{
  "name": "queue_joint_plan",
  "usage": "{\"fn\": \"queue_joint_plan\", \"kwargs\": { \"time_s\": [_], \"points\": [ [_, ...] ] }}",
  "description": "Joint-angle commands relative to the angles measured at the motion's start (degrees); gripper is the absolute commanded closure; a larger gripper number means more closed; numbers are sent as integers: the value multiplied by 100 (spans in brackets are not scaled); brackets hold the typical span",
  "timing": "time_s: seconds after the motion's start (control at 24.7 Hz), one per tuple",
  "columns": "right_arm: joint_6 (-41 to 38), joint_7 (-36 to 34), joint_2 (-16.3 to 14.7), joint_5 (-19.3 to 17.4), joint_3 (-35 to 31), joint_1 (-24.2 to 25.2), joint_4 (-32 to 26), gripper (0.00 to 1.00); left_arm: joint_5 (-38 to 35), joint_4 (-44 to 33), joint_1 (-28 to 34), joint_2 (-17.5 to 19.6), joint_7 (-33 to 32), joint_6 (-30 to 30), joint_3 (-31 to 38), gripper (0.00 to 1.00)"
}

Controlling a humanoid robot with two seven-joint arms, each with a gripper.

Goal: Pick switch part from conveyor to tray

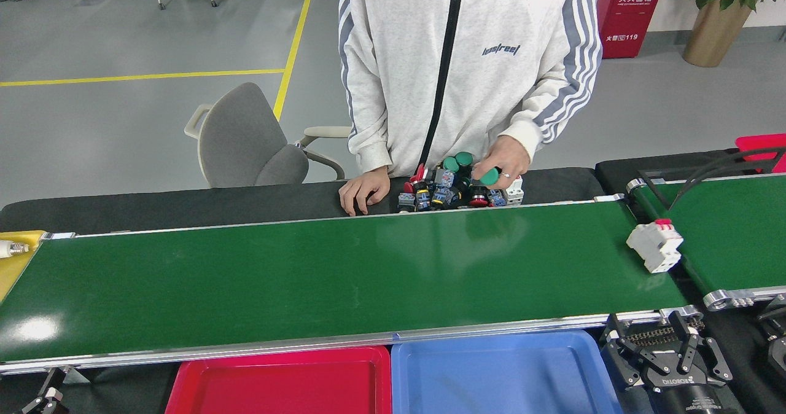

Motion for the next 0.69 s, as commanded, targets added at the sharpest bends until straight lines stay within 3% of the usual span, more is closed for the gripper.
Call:
{"fn": "queue_joint_plan", "kwargs": {
  "time_s": [0.0,0.28,0.45,0.65],
  "points": [
    [-19,2,-50,-10,-35,-124,-54,0,37,-52,-52,33,55,12,77,0],
    [-19,46,-85,25,-26,-634,464,0,46,-79,-87,-11,55,-5,103,0],
    [-19,547,-190,25,18,-1205,1097,0,46,-61,-158,15,37,-5,112,0],
    [8,626,-129,34,466,-2014,2073,0,-7,-79,-184,42,20,-14,24,0]
  ]
}}
